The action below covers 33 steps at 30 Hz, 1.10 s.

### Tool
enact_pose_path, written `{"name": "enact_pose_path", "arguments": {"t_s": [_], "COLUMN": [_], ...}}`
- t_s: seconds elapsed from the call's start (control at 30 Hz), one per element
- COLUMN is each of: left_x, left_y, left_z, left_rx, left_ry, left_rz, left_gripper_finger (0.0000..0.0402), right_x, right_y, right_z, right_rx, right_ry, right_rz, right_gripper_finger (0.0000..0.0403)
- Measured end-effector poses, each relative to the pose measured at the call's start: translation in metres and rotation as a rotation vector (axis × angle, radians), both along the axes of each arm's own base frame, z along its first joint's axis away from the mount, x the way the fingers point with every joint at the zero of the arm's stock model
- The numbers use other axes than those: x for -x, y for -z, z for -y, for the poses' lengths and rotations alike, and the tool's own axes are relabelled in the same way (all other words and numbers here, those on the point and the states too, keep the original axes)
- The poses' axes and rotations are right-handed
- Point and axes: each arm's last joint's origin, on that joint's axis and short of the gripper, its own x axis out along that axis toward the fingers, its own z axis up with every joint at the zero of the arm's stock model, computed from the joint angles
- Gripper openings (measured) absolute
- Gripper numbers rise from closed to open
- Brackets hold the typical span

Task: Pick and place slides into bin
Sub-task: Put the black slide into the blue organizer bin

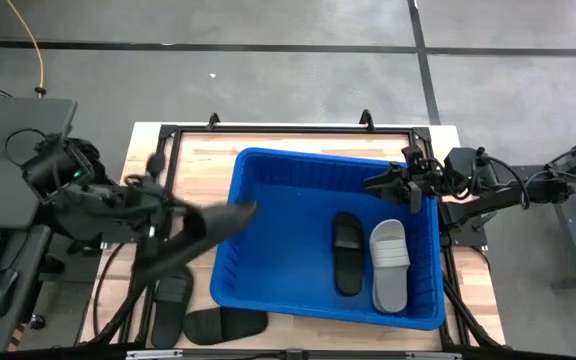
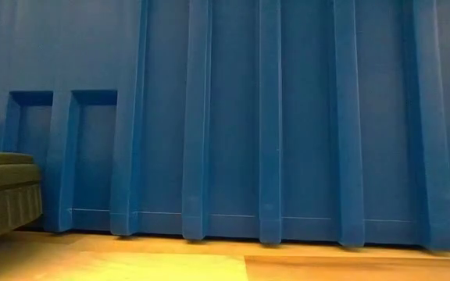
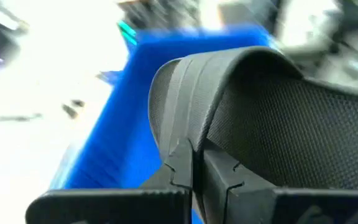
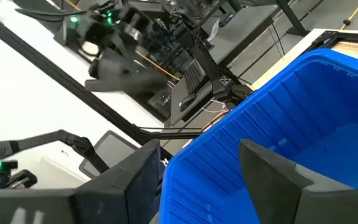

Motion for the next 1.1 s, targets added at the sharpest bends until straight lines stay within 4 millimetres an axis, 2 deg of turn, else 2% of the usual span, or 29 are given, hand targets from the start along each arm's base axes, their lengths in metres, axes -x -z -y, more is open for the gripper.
{"name": "enact_pose_path", "arguments": {"t_s": [0.07,0.17,0.33,0.47,0.57,0.63,0.7,0.9,1.1], "left_x": [-0.007,-0.015,-0.052,-0.084,-0.107,-0.127,-0.144,-0.188,-0.228], "left_y": [-0.006,-0.011,-0.001,0.014,0.023,0.033,0.040,0.053,0.081], "left_z": [-0.007,-0.016,-0.027,-0.034,-0.043,-0.046,-0.050,-0.069,-0.089], "left_rx": [-0.041,-0.092,-0.156,-0.160,-0.130,-0.129,-0.136,-0.143,-0.130], "left_ry": [-0.113,-0.185,-0.257,-0.275,-0.287,-0.296,-0.281,-0.294,-0.260], "left_rz": [0.091,0.133,0.081,-0.003,-0.037,-0.062,-0.073,-0.017,-0.060], "left_gripper_finger": [0.0000,0.0000,0.0000,0.0000,0.0000,0.0000,0.0000,0.0000,0.0000], "right_x": [0.000,0.000,0.000,0.006,0.019,0.029,0.039,0.074,0.098], "right_y": [0.000,-0.001,-0.006,-0.021,-0.035,-0.036,-0.028,0.025,0.041], "right_z": [0.000,-0.001,-0.005,-0.013,-0.015,-0.016,-0.015,-0.006,0.000], "right_rx": [-0.016,-0.038,-0.031,0.053,0.128,0.164,0.183,0.111,0.073], "right_ry": [0.000,-0.024,-0.084,-0.213,-0.297,-0.353,-0.380,-0.335,-0.292], "right_rz": [-0.001,0.005,0.057,0.226,0.397,0.517,0.642,0.846,0.903], "right_gripper_finger": [0.0207,0.0207,0.0206,0.0207,0.0207,0.0206,0.0206,0.0207,0.0207]}}
